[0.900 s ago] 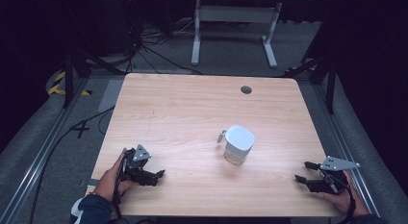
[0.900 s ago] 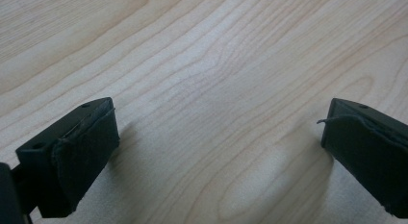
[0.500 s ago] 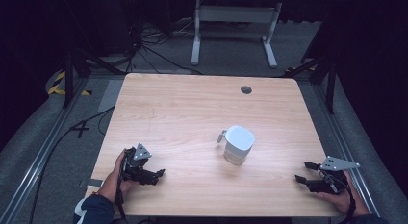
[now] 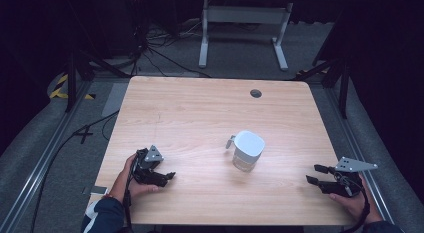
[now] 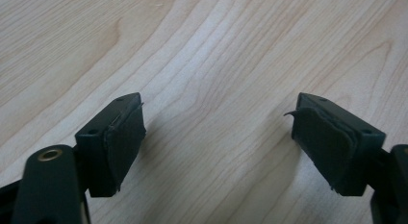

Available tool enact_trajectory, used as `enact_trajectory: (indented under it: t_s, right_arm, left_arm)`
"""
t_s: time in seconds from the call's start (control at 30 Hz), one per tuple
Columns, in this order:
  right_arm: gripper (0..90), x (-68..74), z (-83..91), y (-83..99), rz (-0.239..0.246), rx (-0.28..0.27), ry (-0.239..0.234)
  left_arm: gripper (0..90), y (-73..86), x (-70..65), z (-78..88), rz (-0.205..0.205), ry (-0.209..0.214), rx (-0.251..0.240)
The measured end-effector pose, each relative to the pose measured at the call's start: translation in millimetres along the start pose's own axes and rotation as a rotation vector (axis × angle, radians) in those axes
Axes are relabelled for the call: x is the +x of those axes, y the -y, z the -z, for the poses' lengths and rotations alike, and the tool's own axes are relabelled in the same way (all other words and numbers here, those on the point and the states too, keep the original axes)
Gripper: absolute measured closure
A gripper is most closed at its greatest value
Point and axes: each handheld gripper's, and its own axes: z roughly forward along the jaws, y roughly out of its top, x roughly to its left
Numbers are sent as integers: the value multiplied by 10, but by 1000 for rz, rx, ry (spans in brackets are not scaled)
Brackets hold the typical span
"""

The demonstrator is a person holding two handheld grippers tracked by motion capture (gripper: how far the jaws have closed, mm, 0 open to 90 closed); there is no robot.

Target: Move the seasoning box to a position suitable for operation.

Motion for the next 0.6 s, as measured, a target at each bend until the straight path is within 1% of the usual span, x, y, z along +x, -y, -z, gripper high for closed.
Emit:
enact_trajectory:
  t_s: [0.07,0.13,0.17,0.2,0.23,0.27,0.3,0.37,0.4,0.43,0.47,0.5,0.53,0.57,0.6]
  right_arm:
    - [412,16,-15,-50,11,-3,-2]
    - [411,31,-31,-101,18,-10,2]
    - [414,34,-34,-128,20,-9,0]
    - [423,46,-41,-152,17,-16,6]
    - [448,53,-43,-177,28,-16,17]
    - [482,61,-44,-199,39,-15,17]
    - [500,73,-52,-219,47,-17,18]
    - [530,90,-72,-265,58,-6,14]
    - [545,101,-91,-288,65,-2,13]
    - [552,114,-106,-316,74,9,13]
    - [558,130,-126,-344,85,17,18]
    - [571,138,-139,-375,97,19,15]
    - [578,142,-146,-407,101,21,10]
    - [586,145,-158,-439,103,18,7]
    - [602,146,-165,-473,106,14,5]
  left_arm:
    - [205,-73,-31,5,-8,8,-21]
    - [211,-161,-60,6,-31,-1,-33]
    - [217,-212,-68,6,-41,3,-49]
    - [240,-264,-81,9,-38,6,-62]
    - [250,-321,-88,9,-42,2,-79]
    - [251,-383,-96,11,-42,0,-93]
    - [266,-446,-99,8,-39,9,-114]
    - [289,-579,-119,-2,-36,10,-151]
    - [299,-652,-130,-6,-37,11,-162]
    - [309,-722,-143,-13,-44,12,-179]
    - [344,-795,-153,-26,-45,15,-194]
    - [405,-867,-169,-42,-43,14,-204]
    - [442,-939,-184,-53,-49,19,-212]
    - [447,-1010,-189,-62,-68,28,-228]
    - [489,-1073,-214,-74,-70,35,-247]
